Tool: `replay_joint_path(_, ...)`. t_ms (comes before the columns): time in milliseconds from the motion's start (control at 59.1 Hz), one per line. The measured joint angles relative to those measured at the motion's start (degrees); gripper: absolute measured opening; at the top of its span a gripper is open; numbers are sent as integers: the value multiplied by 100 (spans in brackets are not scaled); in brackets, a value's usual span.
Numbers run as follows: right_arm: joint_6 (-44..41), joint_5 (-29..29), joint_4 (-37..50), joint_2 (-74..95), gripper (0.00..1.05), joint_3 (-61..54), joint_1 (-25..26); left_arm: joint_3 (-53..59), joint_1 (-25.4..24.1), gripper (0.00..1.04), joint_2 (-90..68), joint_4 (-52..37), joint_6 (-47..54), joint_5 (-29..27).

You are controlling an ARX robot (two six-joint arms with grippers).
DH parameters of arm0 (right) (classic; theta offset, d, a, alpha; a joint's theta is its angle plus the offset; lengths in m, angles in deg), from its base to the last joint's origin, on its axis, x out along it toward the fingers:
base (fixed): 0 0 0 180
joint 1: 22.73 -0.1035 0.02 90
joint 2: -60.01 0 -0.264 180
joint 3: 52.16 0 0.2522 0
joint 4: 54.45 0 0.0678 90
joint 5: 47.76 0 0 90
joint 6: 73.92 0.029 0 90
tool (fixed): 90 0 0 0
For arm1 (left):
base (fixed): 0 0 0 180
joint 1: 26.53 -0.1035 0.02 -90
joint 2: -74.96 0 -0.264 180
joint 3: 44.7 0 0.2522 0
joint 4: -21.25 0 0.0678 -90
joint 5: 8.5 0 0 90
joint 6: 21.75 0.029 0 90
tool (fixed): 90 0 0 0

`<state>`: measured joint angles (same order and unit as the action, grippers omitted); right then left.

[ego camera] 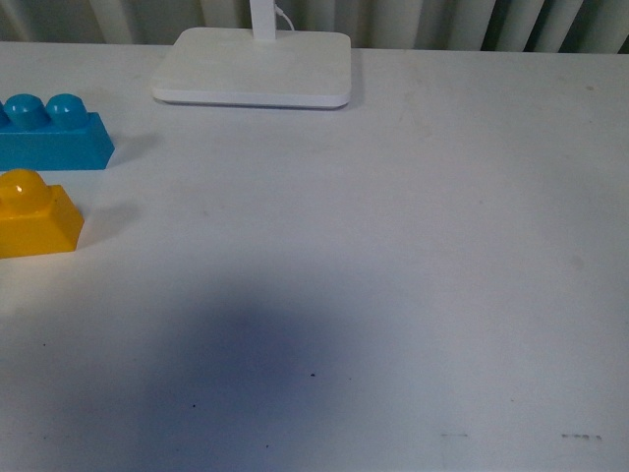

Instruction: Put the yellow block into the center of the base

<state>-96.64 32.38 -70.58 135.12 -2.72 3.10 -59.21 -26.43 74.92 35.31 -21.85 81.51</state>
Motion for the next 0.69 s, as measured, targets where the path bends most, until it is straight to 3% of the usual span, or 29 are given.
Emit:
replay_joint_path(288, -107, 275, -232, 1740, 96, 1421, 192, 0, 0, 98, 0, 0, 0, 0)
replay_joint_path(694, -17, 232, -422, 2411, 96, 1974, 343, 0, 0, 98, 0, 0, 0, 0)
